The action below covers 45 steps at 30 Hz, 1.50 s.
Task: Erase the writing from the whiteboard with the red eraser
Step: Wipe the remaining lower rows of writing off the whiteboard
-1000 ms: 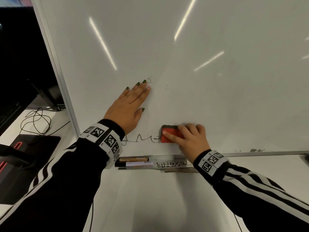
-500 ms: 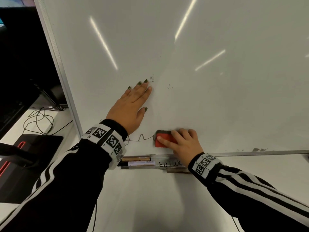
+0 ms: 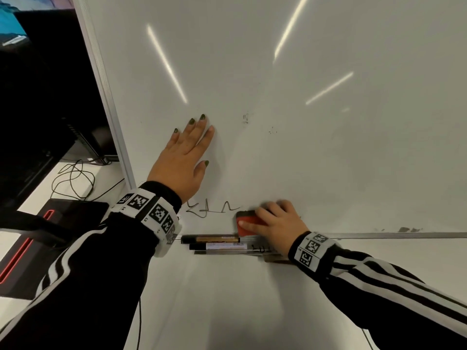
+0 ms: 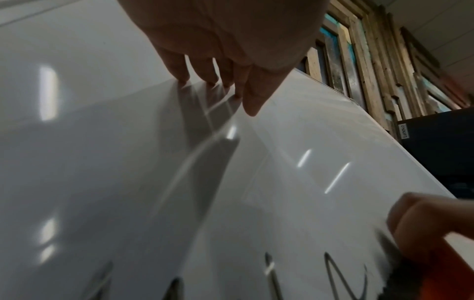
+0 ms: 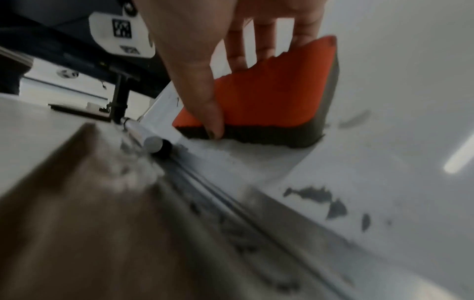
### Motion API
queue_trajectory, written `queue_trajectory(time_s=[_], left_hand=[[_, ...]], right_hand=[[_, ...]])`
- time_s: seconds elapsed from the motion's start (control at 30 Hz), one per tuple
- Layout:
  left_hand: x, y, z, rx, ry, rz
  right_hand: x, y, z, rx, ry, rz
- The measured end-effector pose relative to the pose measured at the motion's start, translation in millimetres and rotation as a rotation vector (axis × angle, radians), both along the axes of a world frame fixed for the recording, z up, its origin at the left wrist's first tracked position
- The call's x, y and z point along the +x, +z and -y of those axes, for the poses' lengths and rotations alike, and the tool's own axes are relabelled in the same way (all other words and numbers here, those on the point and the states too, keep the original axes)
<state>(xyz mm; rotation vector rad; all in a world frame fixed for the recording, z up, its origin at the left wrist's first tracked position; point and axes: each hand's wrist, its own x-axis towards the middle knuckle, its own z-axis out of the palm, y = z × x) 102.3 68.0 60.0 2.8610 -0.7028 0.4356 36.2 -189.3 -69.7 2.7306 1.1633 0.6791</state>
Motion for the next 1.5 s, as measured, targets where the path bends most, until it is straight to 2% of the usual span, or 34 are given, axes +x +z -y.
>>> queue_trajectory(time_s=[0.13, 0.2, 0.4, 0.47, 0.6, 0.67, 0.77, 0.83, 0.97, 1.07, 1.33, 1.5], left_hand=[[3, -2, -1, 0.008, -0.012, 0.009], [3, -5, -1, 0.025, -0.005, 0.022], [6, -8, -3, 0.042, -0.012, 0.025], [7, -7, -7, 0.04, -0.028, 0.024], [8, -7, -7, 0.011, -0.044, 0.028], [8, -7, -7, 0.007, -0.044, 0.033], [8, -5, -8, 0.02, -0.046, 0.029], [8, -3, -11, 0.023, -0.058, 0.032], [6, 0, -27, 0.004, -0.035, 0.057], [3, 1, -46, -0.043, 0.02, 0.076], [1, -3, -49, -0.069, 0.032, 0.045], [4, -5, -57, -0.062, -0.013, 0.048]], right_hand=[[16, 27, -4, 0.228, -0.126, 0.119], [17, 30, -9, 0.276, -0.166, 0.144], [4, -3, -21, 0.016, 0.006, 0.015], [9, 9, -22, 0.079, -0.019, 0.045], [22, 39, -31, 0.252, -0.185, 0.156], [18, 31, -42, 0.206, -0.161, 0.124], [4, 11, -50, 0.048, -0.009, 0.001], [2, 10, -43, 0.007, 0.002, -0.011], [3, 16, -21, 0.121, -0.104, 0.034], [3, 21, -14, 0.131, -0.121, 0.05], [12, 19, -102, 0.111, -0.035, -0.036], [9, 18, -68, 0.125, -0.048, -0.011]])
